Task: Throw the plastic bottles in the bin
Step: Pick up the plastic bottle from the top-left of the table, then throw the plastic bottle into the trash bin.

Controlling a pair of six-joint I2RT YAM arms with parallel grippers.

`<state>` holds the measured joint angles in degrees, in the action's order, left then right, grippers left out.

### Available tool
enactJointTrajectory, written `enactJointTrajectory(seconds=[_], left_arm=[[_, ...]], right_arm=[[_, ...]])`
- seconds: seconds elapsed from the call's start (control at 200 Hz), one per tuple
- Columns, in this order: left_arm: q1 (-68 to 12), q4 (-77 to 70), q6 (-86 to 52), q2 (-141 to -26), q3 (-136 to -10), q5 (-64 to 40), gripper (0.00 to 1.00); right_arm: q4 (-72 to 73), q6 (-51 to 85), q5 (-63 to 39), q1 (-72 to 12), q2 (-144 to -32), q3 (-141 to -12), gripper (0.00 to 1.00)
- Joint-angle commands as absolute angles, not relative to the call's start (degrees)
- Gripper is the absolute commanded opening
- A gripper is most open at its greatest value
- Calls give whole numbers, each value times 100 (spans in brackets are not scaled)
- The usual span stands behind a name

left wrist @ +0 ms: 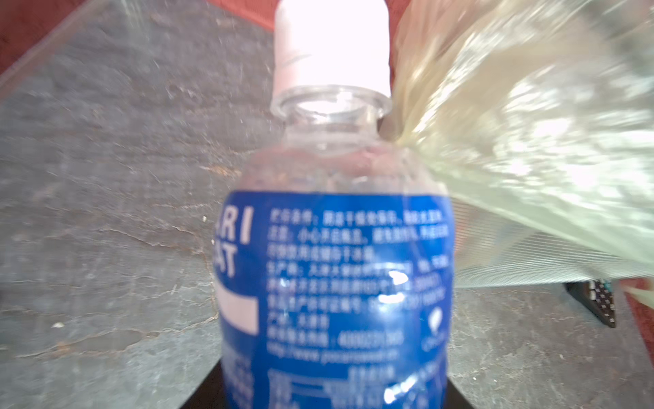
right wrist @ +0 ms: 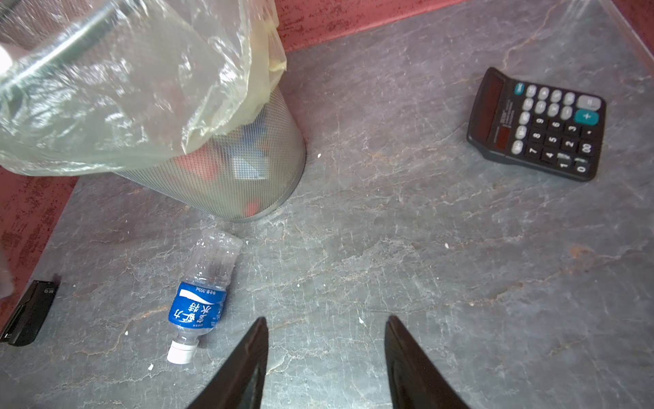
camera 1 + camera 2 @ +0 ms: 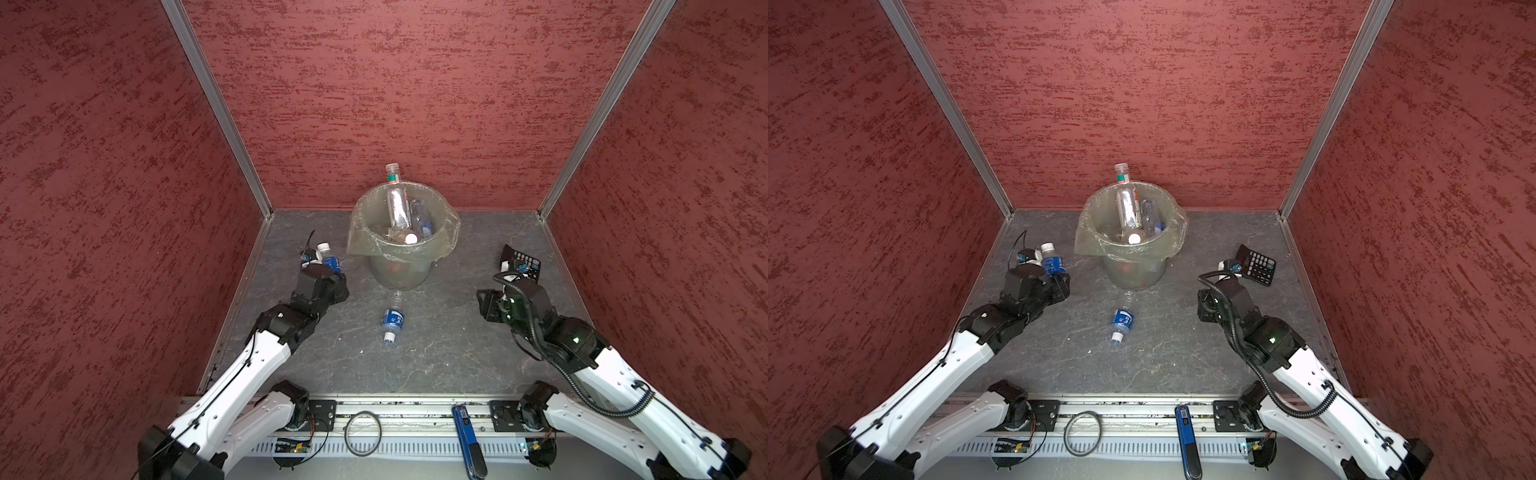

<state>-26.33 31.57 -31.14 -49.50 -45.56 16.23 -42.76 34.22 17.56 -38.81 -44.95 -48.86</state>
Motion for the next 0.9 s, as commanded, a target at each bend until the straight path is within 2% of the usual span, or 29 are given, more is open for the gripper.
enactJointTrajectory(seconds=[0.0,0.105,0.215,0.386,0.526,0.581,0.616,0.646,0.701,0.741,0.892], left_arm=[[-2947,3810,-2981,-4553,-5002,2155,55],[-3509,3908,-2805,-4403,-5651,2708,55],[-3846,3824,-2507,-4781,-6391,2890,56],[-3800,3133,-1730,-6088,-7565,2507,59],[-3232,2688,-1527,-7684,-9022,1550,64],[-3067,2879,-1513,-8463,-9883,1286,70],[-3007,3119,-1487,-8940,-10437,1261,76],[-2963,3407,-1511,-9305,-10912,1239,86],[-2928,3905,-1574,-9773,-11607,1331,94],[-2930,4046,-1589,-9941,-11754,1258,100],[-3138,3140,-1482,-9123,-10547,1437,100]], right_arm=[[-4106,3697,1712,-4007,-4382,-4794,54],[-4032,3835,1812,-4157,-4333,-4741,54],[-3944,3939,1896,-4326,-4393,-4802,54],[-3829,3985,1951,-4504,-4542,-4984,55],[-3825,3982,1977,-4586,-4593,-5110,55],[-3844,3990,2003,-4609,-4585,-5119,56],[-3858,4003,2021,-4605,-4579,-5129,56],[-3890,4017,2038,-4614,-4563,-5135,56],[-3950,4058,2069,-4623,-4507,-5144,57],[-3992,4091,2091,-4631,-4453,-5136,57],[-4048,4099,2124,-4643,-4354,-5079,58]])
